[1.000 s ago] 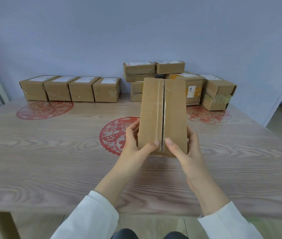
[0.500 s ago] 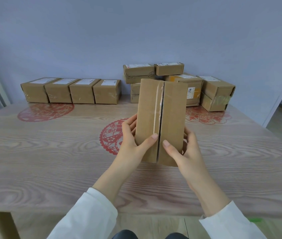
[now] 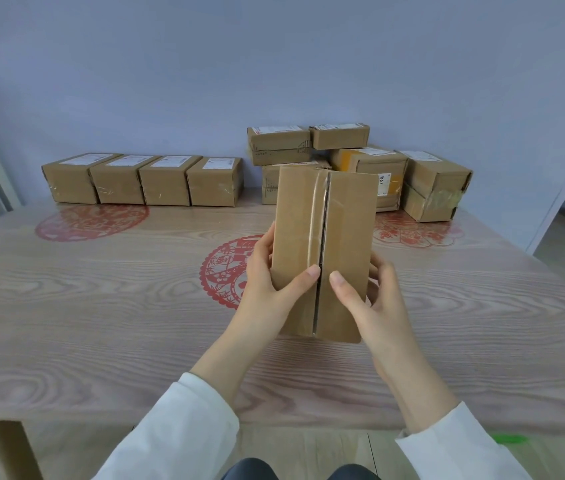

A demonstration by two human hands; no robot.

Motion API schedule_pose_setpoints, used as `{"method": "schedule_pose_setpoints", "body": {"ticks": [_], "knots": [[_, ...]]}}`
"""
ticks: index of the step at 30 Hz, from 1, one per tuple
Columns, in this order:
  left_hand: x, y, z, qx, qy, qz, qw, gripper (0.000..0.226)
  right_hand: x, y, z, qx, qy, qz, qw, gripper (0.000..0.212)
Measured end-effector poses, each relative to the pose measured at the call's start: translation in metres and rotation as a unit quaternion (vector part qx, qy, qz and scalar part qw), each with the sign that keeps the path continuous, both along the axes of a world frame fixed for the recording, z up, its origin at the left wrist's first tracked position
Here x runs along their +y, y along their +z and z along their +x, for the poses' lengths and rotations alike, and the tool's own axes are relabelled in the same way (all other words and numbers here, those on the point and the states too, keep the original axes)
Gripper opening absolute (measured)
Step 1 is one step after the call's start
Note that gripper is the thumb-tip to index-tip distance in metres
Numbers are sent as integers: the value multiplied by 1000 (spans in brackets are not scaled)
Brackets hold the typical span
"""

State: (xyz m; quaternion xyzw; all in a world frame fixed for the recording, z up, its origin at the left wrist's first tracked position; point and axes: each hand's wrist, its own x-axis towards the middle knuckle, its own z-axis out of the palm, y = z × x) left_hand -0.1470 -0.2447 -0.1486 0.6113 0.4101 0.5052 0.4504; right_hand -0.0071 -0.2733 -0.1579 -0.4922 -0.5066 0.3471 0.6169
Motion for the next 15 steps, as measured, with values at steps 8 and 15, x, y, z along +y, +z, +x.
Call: {"method": "schedule_pose_setpoints", "body": {"ticks": [8,15], "knots": [[-3,7,7,-45,3,-1,999,69,0,4,0,-4,-13,14,1000,38],[-6,5,7,-50,-2,-10,999,57,-4,8,2,-14,-10,5,1000,56]]}}
